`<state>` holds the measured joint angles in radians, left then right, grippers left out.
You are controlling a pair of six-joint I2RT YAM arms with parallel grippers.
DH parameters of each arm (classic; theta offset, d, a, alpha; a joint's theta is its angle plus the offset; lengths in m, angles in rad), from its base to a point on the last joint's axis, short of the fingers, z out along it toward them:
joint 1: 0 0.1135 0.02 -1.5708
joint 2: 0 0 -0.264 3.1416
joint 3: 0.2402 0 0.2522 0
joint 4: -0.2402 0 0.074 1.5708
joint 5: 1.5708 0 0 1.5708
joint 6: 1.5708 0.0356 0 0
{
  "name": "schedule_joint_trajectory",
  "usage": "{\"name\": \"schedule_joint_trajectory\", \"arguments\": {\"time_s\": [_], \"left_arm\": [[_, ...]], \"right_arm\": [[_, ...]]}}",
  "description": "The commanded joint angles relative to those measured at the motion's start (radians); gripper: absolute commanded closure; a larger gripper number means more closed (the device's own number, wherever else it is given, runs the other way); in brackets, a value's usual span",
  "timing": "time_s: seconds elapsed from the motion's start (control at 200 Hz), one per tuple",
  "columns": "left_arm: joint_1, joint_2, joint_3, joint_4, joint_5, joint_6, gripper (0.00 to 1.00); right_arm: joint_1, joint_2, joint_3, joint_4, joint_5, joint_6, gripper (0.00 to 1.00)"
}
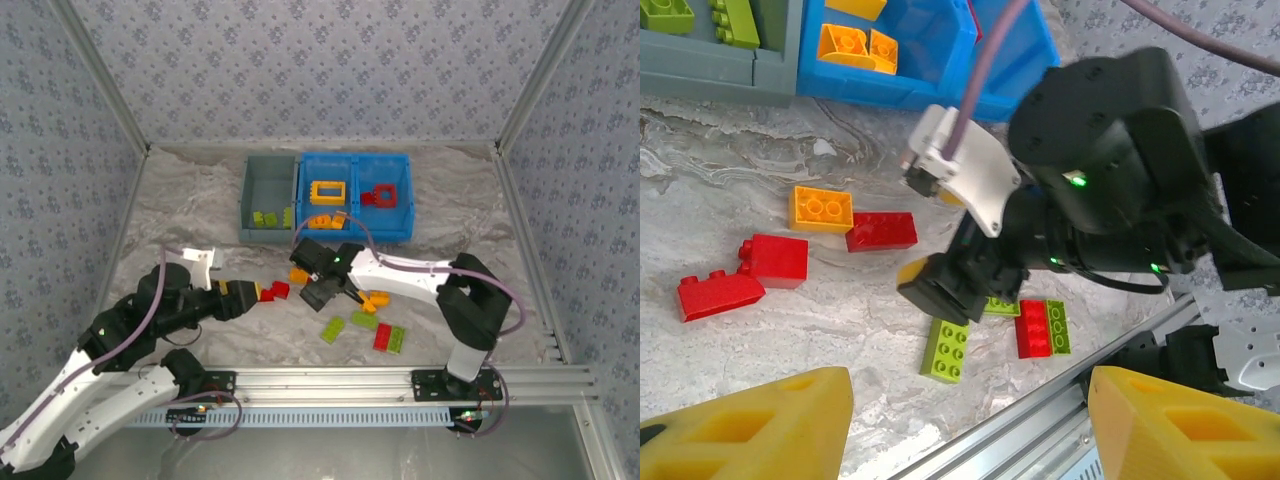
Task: Sort the legos into containers by color
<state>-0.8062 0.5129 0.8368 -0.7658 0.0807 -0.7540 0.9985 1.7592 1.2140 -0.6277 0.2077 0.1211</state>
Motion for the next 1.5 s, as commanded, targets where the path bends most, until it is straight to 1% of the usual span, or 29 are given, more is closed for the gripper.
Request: {"name": "schedule_joint_trajectory", "arguments": {"time_s": [0.0, 0.105, 0.17, 0.225, 0.35, 0.395, 0.45, 0.625, 0.77, 0.8, 0.844, 0.974, 1.024, 1.104, 1.184, 1.239, 1.299, 1.314, 1.374, 1.434, 1.494], "left_arm": [[-0.005, 0.013, 0.004, 0.024, -0.007, -0.008, 0.36], [-0.005, 0.022, 0.012, 0.031, 0.003, -0.003, 0.36], [-0.006, 0.030, 0.015, 0.036, 0.018, -0.002, 0.36], [-0.006, 0.036, 0.016, 0.039, 0.025, -0.001, 0.36], [-0.005, 0.036, 0.016, 0.041, 0.027, -0.001, 0.36], [-0.005, 0.036, 0.015, 0.044, 0.027, -0.002, 0.36], [-0.005, 0.038, 0.011, 0.050, 0.027, -0.003, 0.36], [-0.005, 0.052, 0.013, 0.069, 0.037, -0.005, 0.36], [-0.005, 0.071, 0.016, 0.082, 0.064, -0.005, 0.36], [-0.005, 0.079, 0.016, 0.120, 0.078, -0.008, 0.36], [-0.005, 0.098, 0.017, 0.140, 0.093, -0.011, 0.36], [-0.017, 0.177, 0.040, 0.215, 0.126, -0.014, 0.36], [-0.032, 0.218, 0.048, 0.254, 0.127, -0.011, 0.36], [-0.065, 0.292, 0.070, 0.311, 0.110, 0.001, 0.36], [-0.100, 0.377, 0.101, 0.359, 0.081, 0.015, 0.36], [-0.130, 0.443, 0.136, 0.377, 0.048, 0.031, 0.37], [-0.169, 0.512, 0.179, 0.372, -0.024, 0.044, 0.37], [-0.177, 0.529, 0.190, 0.371, -0.039, 0.046, 0.37], [-0.201, 0.593, 0.224, 0.367, -0.091, 0.042, 0.38], [-0.222, 0.650, 0.258, 0.369, -0.124, 0.041, 0.38], [-0.253, 0.697, 0.296, 0.361, -0.172, 0.042, 0.38]], "right_arm": [[-0.039, 0.082, 0.068, -0.026, -0.031, -0.079, 0.13], [-0.068, 0.129, 0.095, -0.006, -0.082, -0.098, 0.14], [-0.081, 0.159, 0.120, -0.014, -0.124, -0.108, 0.19], [-0.085, 0.182, 0.136, -0.026, -0.151, -0.117, 0.21], [-0.092, 0.198, 0.133, -0.020, -0.172, -0.120, 0.26], [-0.099, 0.201, 0.129, -0.017, -0.174, -0.117, 0.28], [-0.111, 0.205, 0.124, -0.006, -0.183, -0.112, 0.35], [-0.127, 0.199, 0.113, -0.001, -0.192, -0.103, 0.49], [-0.127, 0.141, 0.070, 0.006, -0.185, -0.085, 0.61], [-0.127, 0.119, 0.057, 0.007, -0.177, -0.077, 0.63], [-0.129, 0.076, 0.034, 0.011, -0.167, -0.061, 0.65], [-0.158, -0.093, -0.013, -0.009, -0.122, 0.000, 0.66], [-0.181, -0.154, -0.047, -0.025, -0.106, 0.023, 0.67], [-0.237, -0.242, -0.053, -0.047, -0.080, 0.064, 0.67], [-0.321, -0.290, -0.046, -0.047, -0.070, 0.096, 0.67], [-0.390, -0.299, -0.038, -0.028, -0.092, 0.117, 0.66], [-0.473, -0.277, -0.030, -0.006, -0.135, 0.142, 0.66], [-0.495, -0.268, 0.002, 0.002, -0.149, 0.148, 0.66], [-0.566, -0.211, 0.039, 0.021, -0.200, 0.167, 0.66], [-0.616, -0.131, 0.092, 0.022, -0.238, 0.175, 0.66], [-0.644, -0.042, 0.166, 0.005, -0.262, 0.168, 0.67]]}}
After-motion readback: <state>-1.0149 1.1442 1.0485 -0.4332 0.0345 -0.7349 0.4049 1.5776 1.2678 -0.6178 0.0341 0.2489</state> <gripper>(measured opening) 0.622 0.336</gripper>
